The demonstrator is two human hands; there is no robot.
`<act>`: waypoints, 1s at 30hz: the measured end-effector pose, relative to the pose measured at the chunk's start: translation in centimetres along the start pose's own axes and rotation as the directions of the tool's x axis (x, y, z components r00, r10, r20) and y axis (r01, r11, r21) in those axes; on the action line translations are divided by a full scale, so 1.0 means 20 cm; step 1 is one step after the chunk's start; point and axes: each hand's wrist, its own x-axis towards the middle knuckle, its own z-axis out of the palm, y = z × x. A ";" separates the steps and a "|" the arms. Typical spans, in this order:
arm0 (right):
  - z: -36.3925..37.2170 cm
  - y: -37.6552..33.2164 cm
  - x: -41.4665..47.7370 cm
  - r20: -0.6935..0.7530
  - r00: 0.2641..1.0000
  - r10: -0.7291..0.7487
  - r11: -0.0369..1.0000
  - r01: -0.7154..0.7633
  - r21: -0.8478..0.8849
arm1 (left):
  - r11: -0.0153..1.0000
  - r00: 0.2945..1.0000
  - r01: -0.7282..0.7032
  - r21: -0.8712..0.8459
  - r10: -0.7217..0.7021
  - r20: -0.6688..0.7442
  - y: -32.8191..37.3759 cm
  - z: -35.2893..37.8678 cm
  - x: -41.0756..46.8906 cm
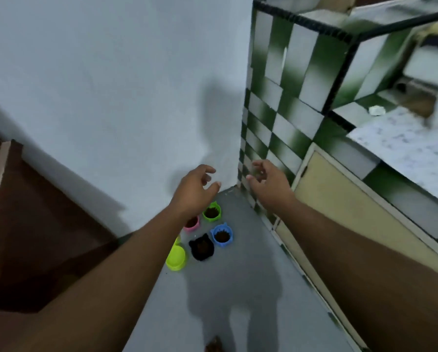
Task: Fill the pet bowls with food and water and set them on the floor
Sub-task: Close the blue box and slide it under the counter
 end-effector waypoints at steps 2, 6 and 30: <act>-0.16 0.08 -0.10 -0.076 0.996 0.038 0.999 -0.037 0.022 | 0.999 0.998 -0.052 -0.013 0.052 0.046 0.12 0.11 -0.02; -0.47 0.21 -0.34 -0.216 0.974 0.064 0.997 -0.053 0.053 | 0.989 0.983 -0.136 -0.053 0.141 0.114 0.38 0.33 -0.10; -1.96 0.93 -2.34 -0.737 0.586 0.337 0.933 -0.315 0.176 | 0.812 0.609 -0.451 -0.371 0.583 0.537 1.87 1.70 -1.51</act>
